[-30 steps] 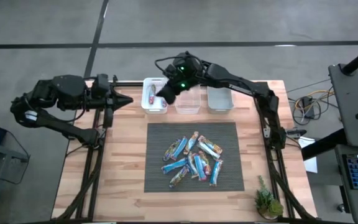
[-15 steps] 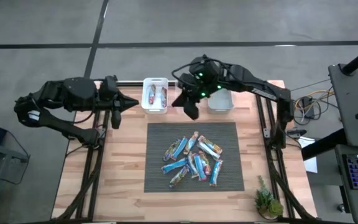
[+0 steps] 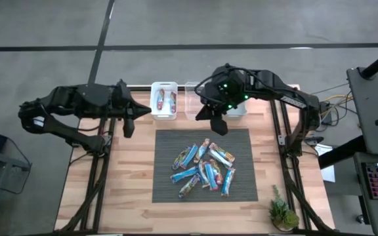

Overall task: Pick and place Granola Bars by type
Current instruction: Put the blue granola bar into the transparent bin

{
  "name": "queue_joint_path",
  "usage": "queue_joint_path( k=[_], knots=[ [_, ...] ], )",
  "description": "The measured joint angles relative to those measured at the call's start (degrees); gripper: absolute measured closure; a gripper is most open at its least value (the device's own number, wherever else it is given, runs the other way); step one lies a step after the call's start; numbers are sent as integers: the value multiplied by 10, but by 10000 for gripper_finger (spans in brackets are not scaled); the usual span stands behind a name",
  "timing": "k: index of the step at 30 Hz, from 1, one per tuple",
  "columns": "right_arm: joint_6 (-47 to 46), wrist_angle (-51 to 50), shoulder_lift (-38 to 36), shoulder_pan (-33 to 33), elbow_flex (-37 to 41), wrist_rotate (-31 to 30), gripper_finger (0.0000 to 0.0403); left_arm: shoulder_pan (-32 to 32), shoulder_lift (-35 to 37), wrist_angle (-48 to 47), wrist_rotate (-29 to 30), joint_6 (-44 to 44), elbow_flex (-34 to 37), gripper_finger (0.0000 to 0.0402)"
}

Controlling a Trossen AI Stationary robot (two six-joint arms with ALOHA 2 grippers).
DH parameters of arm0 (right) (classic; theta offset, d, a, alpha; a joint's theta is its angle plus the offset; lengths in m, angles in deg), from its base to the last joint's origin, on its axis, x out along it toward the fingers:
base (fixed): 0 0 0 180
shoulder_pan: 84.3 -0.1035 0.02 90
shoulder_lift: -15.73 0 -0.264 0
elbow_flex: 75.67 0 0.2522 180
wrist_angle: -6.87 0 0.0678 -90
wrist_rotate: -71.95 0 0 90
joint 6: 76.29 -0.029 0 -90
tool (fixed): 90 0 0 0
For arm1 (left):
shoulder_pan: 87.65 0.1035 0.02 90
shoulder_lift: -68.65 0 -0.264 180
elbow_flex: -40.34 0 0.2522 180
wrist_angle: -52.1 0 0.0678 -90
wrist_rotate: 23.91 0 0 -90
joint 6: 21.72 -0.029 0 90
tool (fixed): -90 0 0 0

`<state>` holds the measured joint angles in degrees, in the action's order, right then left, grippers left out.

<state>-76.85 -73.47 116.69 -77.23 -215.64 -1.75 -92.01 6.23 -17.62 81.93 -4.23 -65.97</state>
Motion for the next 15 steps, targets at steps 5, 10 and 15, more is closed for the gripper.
queue_joint_path(
  k=[5, 10, 15],
  knots=[
    [16, -7, -19, -6, 0, 0, 394, 0, -10, 3, -28, -1, 0, 401],
    [9, -7, -42, -12, 0, -11, 394, 0, -12, 5, -28, -11, 0, 401],
    [-8, -7, -78, -20, 0, -43, 394, 0, -8, 15, -30, -21, -1, 401]
  ],
)
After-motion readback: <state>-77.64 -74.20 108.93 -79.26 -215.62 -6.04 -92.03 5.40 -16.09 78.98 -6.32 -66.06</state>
